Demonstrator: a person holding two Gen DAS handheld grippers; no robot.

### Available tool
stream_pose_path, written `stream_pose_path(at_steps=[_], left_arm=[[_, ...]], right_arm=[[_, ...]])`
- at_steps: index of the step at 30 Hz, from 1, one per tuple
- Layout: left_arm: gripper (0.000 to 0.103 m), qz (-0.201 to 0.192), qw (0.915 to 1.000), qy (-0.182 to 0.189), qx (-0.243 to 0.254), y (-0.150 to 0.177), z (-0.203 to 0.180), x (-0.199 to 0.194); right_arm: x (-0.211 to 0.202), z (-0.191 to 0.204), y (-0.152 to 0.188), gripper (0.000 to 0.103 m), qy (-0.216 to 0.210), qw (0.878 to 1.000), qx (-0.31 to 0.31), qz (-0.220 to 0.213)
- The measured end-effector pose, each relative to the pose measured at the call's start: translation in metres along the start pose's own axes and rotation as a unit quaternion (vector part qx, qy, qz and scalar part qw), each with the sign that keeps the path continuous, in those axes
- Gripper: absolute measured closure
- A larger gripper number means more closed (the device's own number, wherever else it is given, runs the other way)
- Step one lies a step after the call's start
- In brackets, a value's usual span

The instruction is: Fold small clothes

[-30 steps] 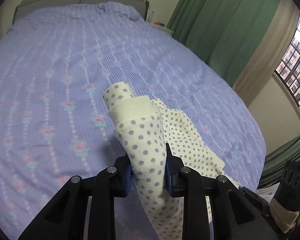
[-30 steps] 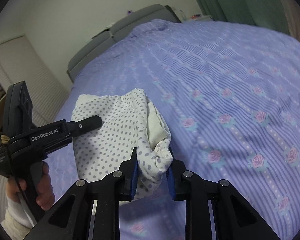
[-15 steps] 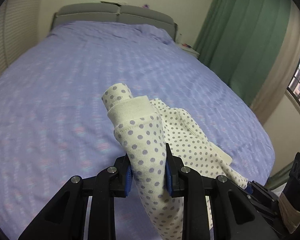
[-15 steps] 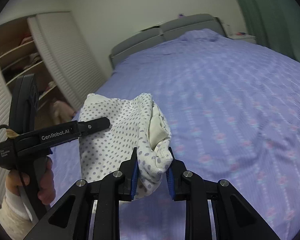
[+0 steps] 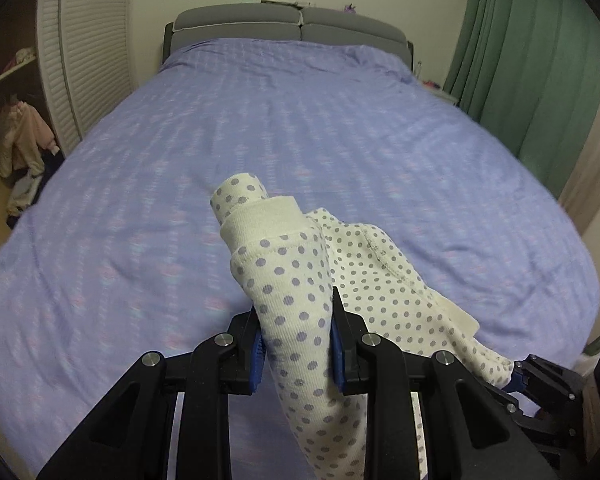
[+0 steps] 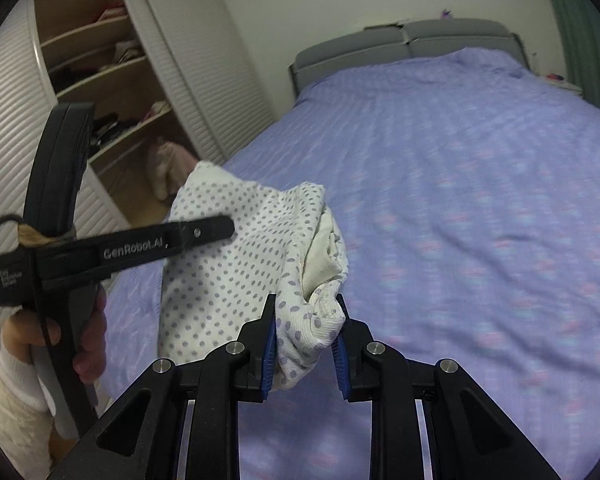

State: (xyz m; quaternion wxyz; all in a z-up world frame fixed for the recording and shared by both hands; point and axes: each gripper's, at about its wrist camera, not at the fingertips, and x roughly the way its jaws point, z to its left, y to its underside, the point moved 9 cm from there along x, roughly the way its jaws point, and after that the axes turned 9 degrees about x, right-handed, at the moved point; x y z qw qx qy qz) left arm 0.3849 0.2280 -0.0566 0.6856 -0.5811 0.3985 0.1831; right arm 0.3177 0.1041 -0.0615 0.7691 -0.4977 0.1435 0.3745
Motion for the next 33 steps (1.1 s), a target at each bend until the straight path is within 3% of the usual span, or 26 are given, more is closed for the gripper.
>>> stream_pose_path(at_steps=[9,19,21,23,24,26,27,28,31,33], left_arm=[[0.076,0.01,0.9997,-0.021,-0.004,-0.015,0.096,0.043],[0.076,0.065,0.9962,-0.045,0.035,-0.004,0.145,0.096],[0.074,0.074,0.9953,-0.05,0.039,0.003,0.15,0.103],[0.063,0.084,0.9932,-0.069,0.042,0.009,0.16,0.107],[0.063,0.089,0.9922,-0.077,0.039,0.013,0.165,0.107],[0.05,0.099,0.991,-0.089,0.018,0.018,0.176,0.106],[0.049,0.094,0.9907,-0.098,0.004,0.019,0.183,0.102],[0.048,0.082,0.9905,-0.109,-0.013,0.018,0.19,0.094],[0.044,0.047,0.984,-0.155,-0.075,0.012,0.21,0.064],[0.042,0.015,0.9779,-0.19,-0.085,0.008,0.21,0.036]], right_arm=[[0.094,0.062,0.009,0.077,0.0,0.999,-0.005,0.038],[0.175,0.085,0.02,0.077,0.011,0.996,0.003,0.087],[0.184,0.088,0.025,0.077,0.013,0.995,0.003,0.095],[0.19,0.091,0.032,0.077,0.013,0.995,0.0,0.102],[0.192,0.093,0.034,0.076,0.012,0.994,0.001,0.104],[0.198,0.098,0.035,0.068,0.012,0.994,0.001,0.111],[0.199,0.098,0.034,0.058,0.009,0.993,0.003,0.116],[0.199,0.1,0.036,0.049,0.003,0.992,0.007,0.123],[0.188,0.099,0.031,0.042,0.007,0.994,0.003,0.11],[0.177,0.096,0.024,0.035,0.01,0.995,-0.009,0.096]])
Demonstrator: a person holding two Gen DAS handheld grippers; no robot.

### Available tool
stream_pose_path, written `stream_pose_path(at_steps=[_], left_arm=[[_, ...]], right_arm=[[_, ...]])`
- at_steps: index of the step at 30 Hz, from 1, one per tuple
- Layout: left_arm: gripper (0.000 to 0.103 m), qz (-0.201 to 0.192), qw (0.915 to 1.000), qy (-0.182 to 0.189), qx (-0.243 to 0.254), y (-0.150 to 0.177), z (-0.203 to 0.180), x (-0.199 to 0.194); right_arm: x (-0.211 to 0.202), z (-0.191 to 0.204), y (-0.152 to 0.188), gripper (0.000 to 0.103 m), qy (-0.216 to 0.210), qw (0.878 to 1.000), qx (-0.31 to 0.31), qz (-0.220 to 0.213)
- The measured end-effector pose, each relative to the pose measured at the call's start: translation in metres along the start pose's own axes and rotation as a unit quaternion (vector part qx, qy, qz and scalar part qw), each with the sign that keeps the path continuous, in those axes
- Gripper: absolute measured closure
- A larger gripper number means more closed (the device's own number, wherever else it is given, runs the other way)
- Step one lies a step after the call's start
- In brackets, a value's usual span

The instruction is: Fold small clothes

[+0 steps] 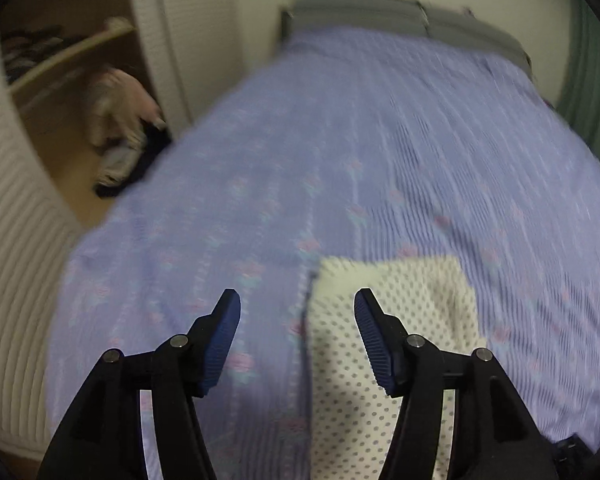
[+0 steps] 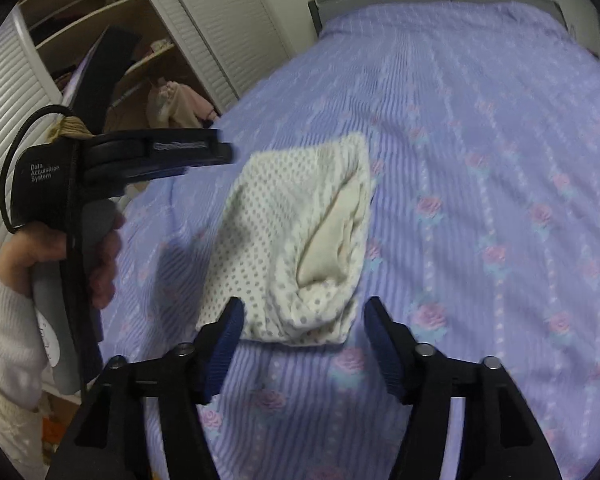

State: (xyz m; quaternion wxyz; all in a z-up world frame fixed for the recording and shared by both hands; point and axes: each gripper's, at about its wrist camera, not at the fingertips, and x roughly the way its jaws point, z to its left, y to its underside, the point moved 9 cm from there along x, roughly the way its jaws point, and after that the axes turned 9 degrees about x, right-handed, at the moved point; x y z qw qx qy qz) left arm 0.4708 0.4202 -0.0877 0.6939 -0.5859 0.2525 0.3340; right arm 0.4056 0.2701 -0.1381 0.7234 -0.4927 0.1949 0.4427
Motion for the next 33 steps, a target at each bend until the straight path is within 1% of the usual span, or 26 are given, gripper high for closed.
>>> stream_pose_path(at_steps=[1,2,3,5,6,7,8,10,12,13,17,19,22,25,30,33], left_arm=[[0.038,-0.013,0.9998,-0.017,-0.002,0.001,0.001,-0.014],[0.032,-0.024,0.9994,-0.024,0.0,0.001,-0.002,-0.024],[0.029,-0.04,0.9988,-0.027,0.007,0.003,-0.009,-0.041],[0.022,-0.06,0.9974,-0.03,0.028,0.01,-0.03,-0.071],[0.02,-0.068,0.9964,-0.032,0.04,0.014,-0.041,-0.085],[0.015,-0.08,0.9949,-0.033,0.052,0.021,-0.056,-0.103],[0.009,-0.088,0.9939,-0.034,0.058,0.028,-0.072,-0.119],[0.004,-0.101,0.9924,-0.026,0.066,0.039,-0.098,-0.145],[0.003,-0.111,0.9913,-0.009,0.07,0.05,-0.125,-0.166],[0.003,-0.114,0.9908,0.005,0.073,0.057,-0.144,-0.18],[0.002,-0.116,0.9906,0.025,0.068,0.073,-0.201,-0.217],[0.002,-0.115,0.9907,0.031,0.066,0.08,-0.23,-0.236],[0.002,-0.115,0.9898,0.05,0.068,0.088,-0.268,-0.257],[0.002,-0.117,0.9894,0.054,0.065,0.095,-0.301,-0.278],[0.002,-0.106,0.9903,0.075,0.05,0.113,-0.344,-0.299],[0.002,-0.099,0.9916,0.067,0.049,0.123,-0.361,-0.311]], right_arm=[[-0.009,-0.003,-0.003,0.034,0.005,1.0,-0.009,-0.012],[-0.022,-0.01,-0.008,0.034,0.013,0.999,-0.017,-0.028],[-0.031,-0.016,-0.012,0.033,0.018,0.999,-0.022,-0.035],[-0.059,-0.031,-0.02,0.029,0.017,0.998,-0.04,-0.052],[-0.078,-0.044,-0.025,0.024,0.027,0.996,-0.055,-0.066],[-0.089,-0.051,-0.026,0.02,0.032,0.995,-0.061,-0.074],[-0.108,-0.065,-0.03,0.019,0.04,0.993,-0.067,-0.087],[-0.143,-0.091,-0.033,0.014,0.052,0.991,-0.067,-0.102],[-0.175,-0.116,-0.035,0.013,0.071,0.989,-0.067,-0.114],[-0.195,-0.136,-0.032,0.013,0.092,0.986,-0.068,-0.121],[-0.25,-0.19,-0.016,0.013,0.139,0.979,-0.068,-0.136],[-0.279,-0.214,-0.003,0.013,0.149,0.978,-0.063,-0.133],[-0.311,-0.236,0.009,0.013,0.161,0.975,-0.067,-0.136],[-0.351,-0.257,0.025,0.013,0.187,0.967,-0.077,-0.153],[-0.394,-0.288,0.038,0.013,0.194,0.965,-0.053,-0.167],[-0.41,-0.31,0.046,0.013,0.191,0.967,-0.033,-0.163]])
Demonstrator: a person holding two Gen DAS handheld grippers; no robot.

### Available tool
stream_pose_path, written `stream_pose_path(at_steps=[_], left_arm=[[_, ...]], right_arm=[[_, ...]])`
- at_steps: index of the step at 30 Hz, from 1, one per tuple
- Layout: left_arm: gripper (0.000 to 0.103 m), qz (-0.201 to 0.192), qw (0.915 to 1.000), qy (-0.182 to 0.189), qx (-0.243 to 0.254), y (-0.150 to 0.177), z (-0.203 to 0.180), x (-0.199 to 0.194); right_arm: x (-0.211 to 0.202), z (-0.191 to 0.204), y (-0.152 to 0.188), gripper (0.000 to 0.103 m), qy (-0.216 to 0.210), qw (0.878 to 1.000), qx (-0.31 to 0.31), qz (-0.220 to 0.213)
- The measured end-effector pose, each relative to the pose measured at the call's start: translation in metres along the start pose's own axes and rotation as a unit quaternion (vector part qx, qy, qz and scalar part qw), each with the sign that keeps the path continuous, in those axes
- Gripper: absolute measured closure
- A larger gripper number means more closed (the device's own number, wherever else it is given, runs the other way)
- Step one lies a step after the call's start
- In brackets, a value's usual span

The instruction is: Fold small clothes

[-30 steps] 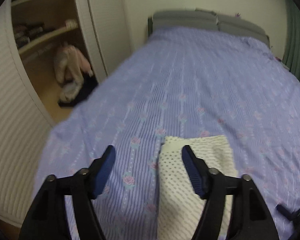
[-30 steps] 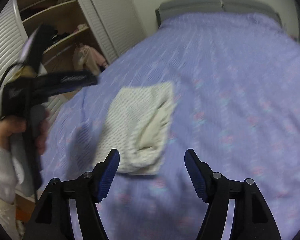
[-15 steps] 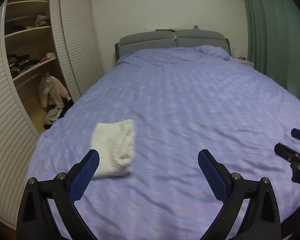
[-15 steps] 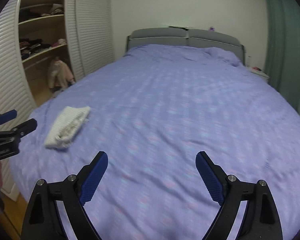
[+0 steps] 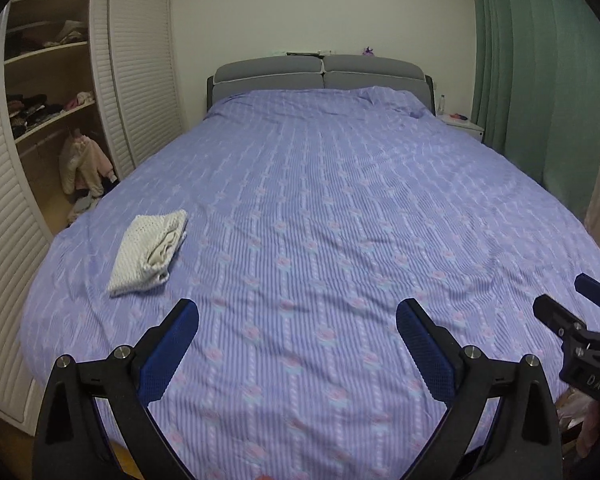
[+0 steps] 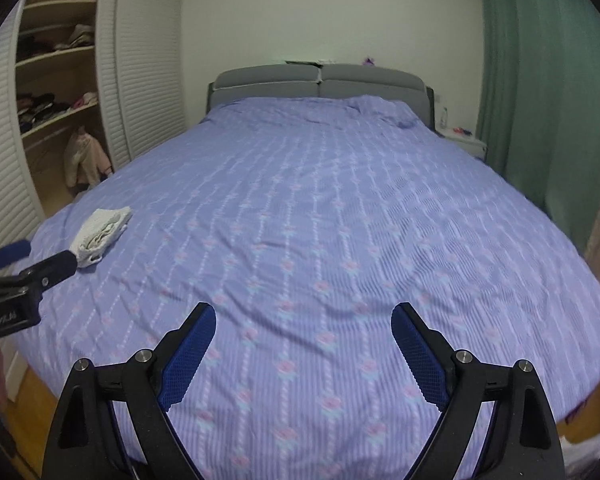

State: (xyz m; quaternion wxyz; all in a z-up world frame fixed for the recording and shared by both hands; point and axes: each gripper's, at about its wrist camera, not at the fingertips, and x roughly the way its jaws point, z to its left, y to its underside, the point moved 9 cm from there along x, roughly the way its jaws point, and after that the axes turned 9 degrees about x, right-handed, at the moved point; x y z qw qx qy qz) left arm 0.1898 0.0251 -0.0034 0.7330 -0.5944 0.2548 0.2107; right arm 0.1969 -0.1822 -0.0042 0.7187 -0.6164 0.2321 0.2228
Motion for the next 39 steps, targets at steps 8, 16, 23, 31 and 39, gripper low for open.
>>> stream_pose_path(at_steps=[8,16,23,31,39], left_arm=[[0.0,-0.012,0.9999,-0.008,-0.009,0.011,-0.028,-0.018],[0.0,-0.018,0.9998,0.008,0.011,0.022,-0.044,-0.023],[0.0,-0.014,0.9998,0.017,0.0,0.026,-0.039,-0.018],[0.0,-0.017,0.9998,0.009,0.0,0.027,-0.036,-0.016],[0.0,-0.02,0.9997,0.009,-0.002,0.027,-0.035,-0.017]], right_arm=[[-0.013,-0.035,0.013,0.013,0.014,0.999,0.033,0.001],[-0.02,-0.05,0.031,0.013,0.02,0.999,0.04,-0.002],[-0.016,-0.051,0.035,0.013,0.025,0.999,0.038,0.003],[-0.017,-0.045,0.034,0.013,0.02,0.999,0.031,-0.001],[-0.017,-0.042,0.035,0.013,0.02,0.999,0.029,0.0]])
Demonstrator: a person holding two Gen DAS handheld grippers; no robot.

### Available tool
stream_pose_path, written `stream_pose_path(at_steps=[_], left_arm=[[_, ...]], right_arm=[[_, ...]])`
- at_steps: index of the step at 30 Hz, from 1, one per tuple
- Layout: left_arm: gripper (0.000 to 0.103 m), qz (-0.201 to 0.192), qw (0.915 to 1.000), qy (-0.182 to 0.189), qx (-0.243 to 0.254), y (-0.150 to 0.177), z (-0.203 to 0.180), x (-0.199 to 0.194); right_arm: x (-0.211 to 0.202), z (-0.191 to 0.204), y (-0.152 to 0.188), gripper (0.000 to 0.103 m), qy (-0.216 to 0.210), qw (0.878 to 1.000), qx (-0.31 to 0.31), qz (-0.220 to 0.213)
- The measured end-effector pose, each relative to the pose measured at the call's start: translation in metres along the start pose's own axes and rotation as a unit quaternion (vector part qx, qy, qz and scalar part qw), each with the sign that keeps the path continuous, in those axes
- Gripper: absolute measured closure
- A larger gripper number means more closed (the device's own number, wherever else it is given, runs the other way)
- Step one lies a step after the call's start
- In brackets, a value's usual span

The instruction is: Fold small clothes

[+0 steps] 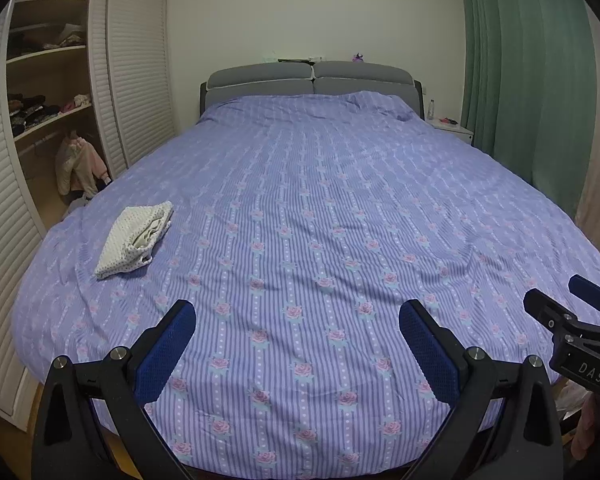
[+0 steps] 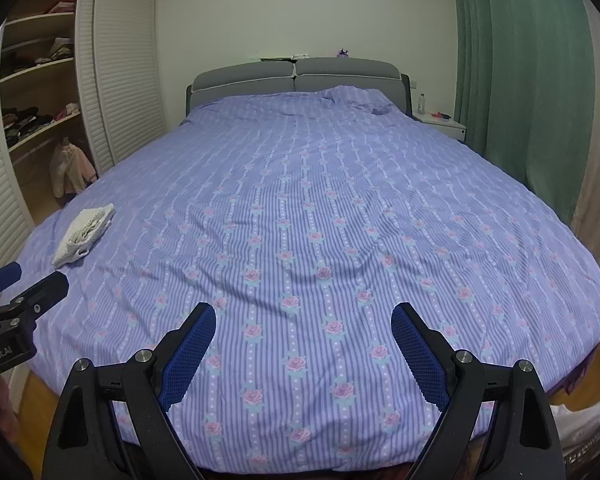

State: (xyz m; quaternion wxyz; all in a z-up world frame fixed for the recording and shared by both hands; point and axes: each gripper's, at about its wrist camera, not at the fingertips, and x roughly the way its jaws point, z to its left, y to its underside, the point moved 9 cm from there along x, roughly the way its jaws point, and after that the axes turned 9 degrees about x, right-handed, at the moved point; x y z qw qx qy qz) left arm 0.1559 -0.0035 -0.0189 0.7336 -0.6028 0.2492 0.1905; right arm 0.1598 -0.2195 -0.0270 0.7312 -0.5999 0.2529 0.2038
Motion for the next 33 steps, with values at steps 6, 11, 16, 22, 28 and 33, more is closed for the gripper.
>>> stream_pose_path(at_steps=[6,11,16,22,28,33], left_arm=[[0.0,-0.006,0.9999,-0.01,0.005,-0.0009,0.0004,-0.0038],[0.0,-0.009,0.9999,-0.007,0.004,-0.0016,0.0,-0.0064],[0.0,-0.012,0.9999,-0.01,0.003,-0.0015,0.0011,-0.0082],[0.0,-0.011,0.9999,-0.01,0.003,-0.0011,0.0016,-0.0074],[0.0,-0.007,0.9999,-0.011,0.0,-0.0011,0.0012,-0.0066],[0.0,0.0,0.9999,-0.011,-0.003,-0.0001,0.0002,-0.0029]], right_arm=[[-0.0004,0.0006,0.0001,0.013,0.0,1.0,-0.001,0.0],[-0.0002,0.0005,0.0003,0.013,-0.001,1.0,-0.001,0.002],[-0.0004,0.0009,0.0004,0.013,-0.001,1.0,-0.002,0.001],[-0.0005,0.0023,0.0011,0.013,-0.003,1.0,-0.004,0.002],[0.0016,0.0019,0.0031,0.013,-0.003,1.0,-0.003,0.005],[0.0041,0.0015,0.0051,0.013,-0.003,1.0,-0.005,0.008]])
